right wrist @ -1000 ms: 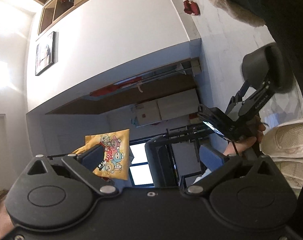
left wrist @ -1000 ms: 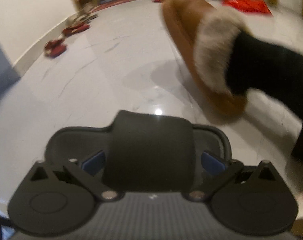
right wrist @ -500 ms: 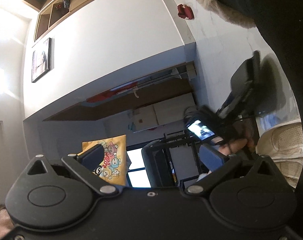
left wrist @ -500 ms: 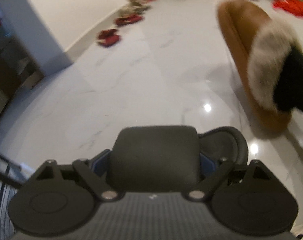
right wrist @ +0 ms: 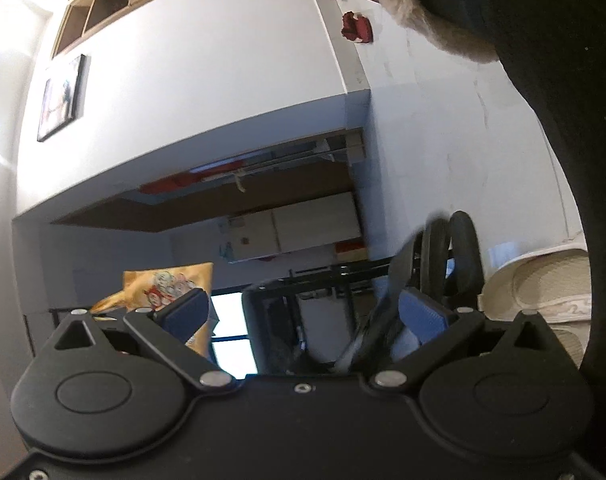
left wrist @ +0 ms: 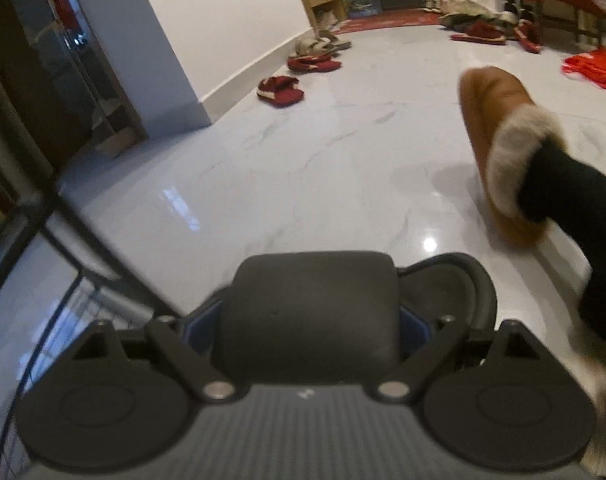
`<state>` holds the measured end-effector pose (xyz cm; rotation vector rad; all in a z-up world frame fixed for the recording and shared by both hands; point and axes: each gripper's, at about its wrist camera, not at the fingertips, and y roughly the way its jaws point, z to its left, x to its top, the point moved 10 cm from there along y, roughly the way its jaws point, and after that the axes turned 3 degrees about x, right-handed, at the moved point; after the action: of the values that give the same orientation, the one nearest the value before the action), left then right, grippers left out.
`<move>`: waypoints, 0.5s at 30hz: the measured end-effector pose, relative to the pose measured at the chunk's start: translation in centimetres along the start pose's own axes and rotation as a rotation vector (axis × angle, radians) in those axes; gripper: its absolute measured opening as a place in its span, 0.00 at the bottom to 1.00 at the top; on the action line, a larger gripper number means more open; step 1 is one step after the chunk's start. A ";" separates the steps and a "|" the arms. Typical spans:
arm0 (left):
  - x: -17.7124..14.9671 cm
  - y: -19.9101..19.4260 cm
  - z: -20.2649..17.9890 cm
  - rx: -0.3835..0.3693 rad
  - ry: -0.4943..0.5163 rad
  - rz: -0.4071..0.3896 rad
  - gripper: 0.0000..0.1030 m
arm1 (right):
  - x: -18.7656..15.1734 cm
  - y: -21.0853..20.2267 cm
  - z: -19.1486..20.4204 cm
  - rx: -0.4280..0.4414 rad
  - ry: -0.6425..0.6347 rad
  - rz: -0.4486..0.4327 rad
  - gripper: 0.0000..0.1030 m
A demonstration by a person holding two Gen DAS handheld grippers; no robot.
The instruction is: Organize scattered shoes
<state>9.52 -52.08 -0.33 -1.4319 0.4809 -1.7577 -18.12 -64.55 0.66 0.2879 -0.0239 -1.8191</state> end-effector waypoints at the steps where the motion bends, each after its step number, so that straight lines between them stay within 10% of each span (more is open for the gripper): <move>1: -1.7 0.0 0.9 -0.003 -0.014 0.013 0.87 | -0.3 0.1 -0.2 -0.012 -0.007 0.004 1.00; 11: -17.0 3.5 5.4 -0.001 -0.105 0.340 0.88 | -2.7 2.0 -0.9 -0.139 -0.115 0.032 1.00; 15: -16.9 1.2 6.1 0.066 -0.184 0.268 0.91 | -4.5 3.9 -1.3 -0.229 -0.180 0.124 1.00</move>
<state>16.29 -38.57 -10.18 -1.3968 0.4873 -1.4038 -13.08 -61.17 0.86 -0.0392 0.0401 -1.7007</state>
